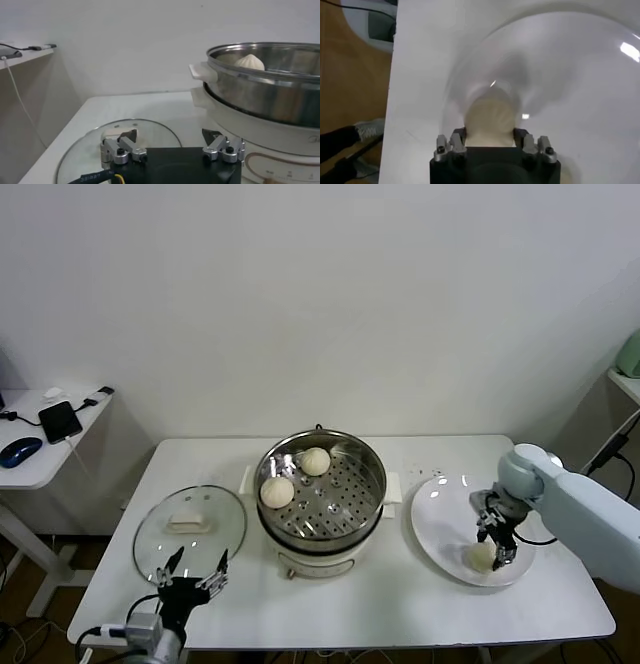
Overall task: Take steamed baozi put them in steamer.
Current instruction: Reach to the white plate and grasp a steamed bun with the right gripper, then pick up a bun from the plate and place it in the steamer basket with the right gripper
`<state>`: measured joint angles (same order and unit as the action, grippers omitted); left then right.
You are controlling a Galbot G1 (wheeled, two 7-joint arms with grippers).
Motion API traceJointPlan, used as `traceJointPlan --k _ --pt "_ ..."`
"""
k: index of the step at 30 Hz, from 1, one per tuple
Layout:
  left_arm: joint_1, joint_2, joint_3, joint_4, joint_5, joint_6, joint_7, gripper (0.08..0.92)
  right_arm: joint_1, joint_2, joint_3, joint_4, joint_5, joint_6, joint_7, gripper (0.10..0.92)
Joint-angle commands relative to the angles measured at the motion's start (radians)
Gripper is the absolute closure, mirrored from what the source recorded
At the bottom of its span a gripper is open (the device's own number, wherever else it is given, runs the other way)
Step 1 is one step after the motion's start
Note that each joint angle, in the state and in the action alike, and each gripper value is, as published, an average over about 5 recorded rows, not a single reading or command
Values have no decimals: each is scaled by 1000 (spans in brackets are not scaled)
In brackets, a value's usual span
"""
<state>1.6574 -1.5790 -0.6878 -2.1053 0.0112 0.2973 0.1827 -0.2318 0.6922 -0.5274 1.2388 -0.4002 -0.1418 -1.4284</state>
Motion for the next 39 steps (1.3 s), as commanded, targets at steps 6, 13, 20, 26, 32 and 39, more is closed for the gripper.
traceJointPlan --k 6,13,20,26,32,39 --pt "-14 -3 12 5 5 -1 -2 177 131 -6 -21 2 62 -17 -9 515" --pt "-32 -5 15 13 26 -14 -12 177 499 25 -261 5 232 -58 -33 516" --pt "-42 -12 18 21 78 -41 -33 177 825 225 -453 -84 447 -61 -71 514" --pt "-36 -16 20 21 108 -60 -48 177 907 436 -466 -151 545 -1 -100 511" --pt "-36 -20 22 12 112 -65 -50 177 869 585 -510 -247 681 363 -124 511" --pt "-43 -33 24 0 105 -63 -51 177 791 550 -645 -11 536 671 -5 513"
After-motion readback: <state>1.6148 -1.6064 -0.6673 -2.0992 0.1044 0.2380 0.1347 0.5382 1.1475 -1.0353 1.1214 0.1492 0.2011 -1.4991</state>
